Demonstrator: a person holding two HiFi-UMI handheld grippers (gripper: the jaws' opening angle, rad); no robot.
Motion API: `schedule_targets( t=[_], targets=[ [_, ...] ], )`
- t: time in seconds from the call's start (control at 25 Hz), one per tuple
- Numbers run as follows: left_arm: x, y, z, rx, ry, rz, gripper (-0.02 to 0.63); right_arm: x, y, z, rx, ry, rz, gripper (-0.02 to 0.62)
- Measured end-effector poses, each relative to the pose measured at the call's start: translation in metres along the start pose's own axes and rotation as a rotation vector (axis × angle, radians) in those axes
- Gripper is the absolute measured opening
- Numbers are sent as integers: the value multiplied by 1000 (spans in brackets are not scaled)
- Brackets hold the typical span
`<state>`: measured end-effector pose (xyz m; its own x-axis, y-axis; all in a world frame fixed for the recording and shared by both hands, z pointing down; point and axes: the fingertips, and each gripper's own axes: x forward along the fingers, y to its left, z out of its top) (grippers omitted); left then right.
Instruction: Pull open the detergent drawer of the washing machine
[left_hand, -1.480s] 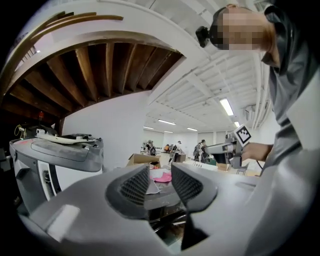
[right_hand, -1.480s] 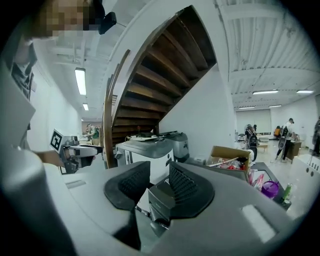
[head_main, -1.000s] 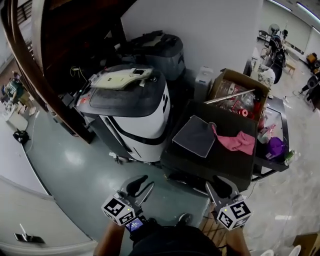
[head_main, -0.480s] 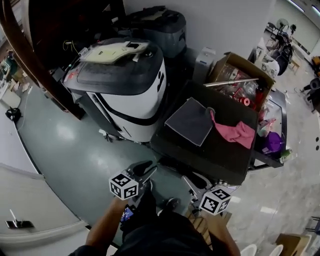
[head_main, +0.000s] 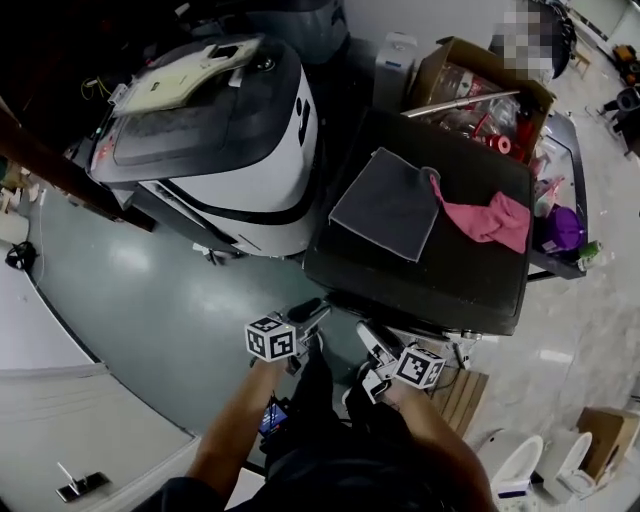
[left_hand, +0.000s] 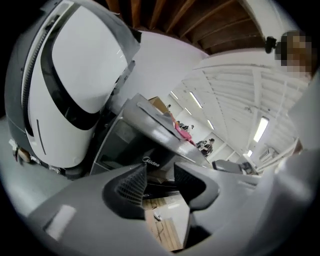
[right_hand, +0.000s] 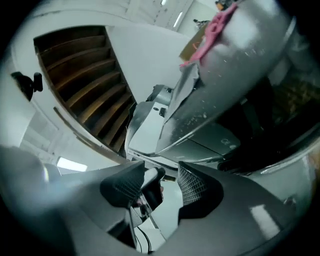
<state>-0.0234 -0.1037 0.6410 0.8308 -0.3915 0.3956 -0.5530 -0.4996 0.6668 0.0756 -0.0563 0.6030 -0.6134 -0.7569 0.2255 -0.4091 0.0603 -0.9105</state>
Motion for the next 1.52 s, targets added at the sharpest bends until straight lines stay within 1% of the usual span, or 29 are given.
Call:
schedule_targets(
  t=[0.08,0.16,0.24,0.4,0.52,0.64,0.8,0.88,0.92,0.96,1.0,1.04,1.08,1.12,1.16,1.32,1.4,1.52],
  targets=[
    [11,16,-7,-53,2,-27,190,14,-22,-7,47,-30,-22,189],
    [22,31,-12,-94,1,-60,215,28,-41,-14,34,-34,-57,189],
    [34,46,-15,-115,-11,-98,244,43,-55,-17,11,-49,-82,189],
    [46,66,-17,-135,-50,-182,258,64,-79,-18,-1,-122,-102,195],
    [52,74,-21,-126,-44,-212,270,72,-92,-15,13,-177,-99,207],
    [52,74,-23,-124,-41,-247,273,77,-94,-10,11,-213,-89,212],
    [51,67,-17,-121,-44,-276,273,87,-91,-9,-33,-204,-42,212],
    [55,64,-7,-163,-77,-279,281,89,-85,-7,-28,-208,-12,212],
    [57,62,-3,-198,-93,-282,301,89,-80,-4,-12,-220,9,212],
    [59,59,0,-231,-108,-294,313,89,-76,-1,11,-238,36,229],
    [60,55,2,-262,-125,-314,317,89,-73,1,37,-257,61,277],
    [60,51,4,-296,-149,-338,328,89,-71,3,57,-271,78,298],
    [60,48,8,-328,-176,-360,385,89,-70,3,69,-278,89,298],
    [60,46,10,-349,-198,-378,420,89,-70,3,74,-277,98,298],
    [61,46,12,-356,-213,-390,428,90,-70,3,72,-268,107,298],
    [62,45,15,-362,-253,-412,430,96,-68,6,29,-216,167,304],
    [62,46,15,-383,-281,-427,429,98,-66,7,15,-227,188,305],
    [59,49,14,-434,-311,-448,428,97,-66,5,16,-247,195,302]
  ],
)
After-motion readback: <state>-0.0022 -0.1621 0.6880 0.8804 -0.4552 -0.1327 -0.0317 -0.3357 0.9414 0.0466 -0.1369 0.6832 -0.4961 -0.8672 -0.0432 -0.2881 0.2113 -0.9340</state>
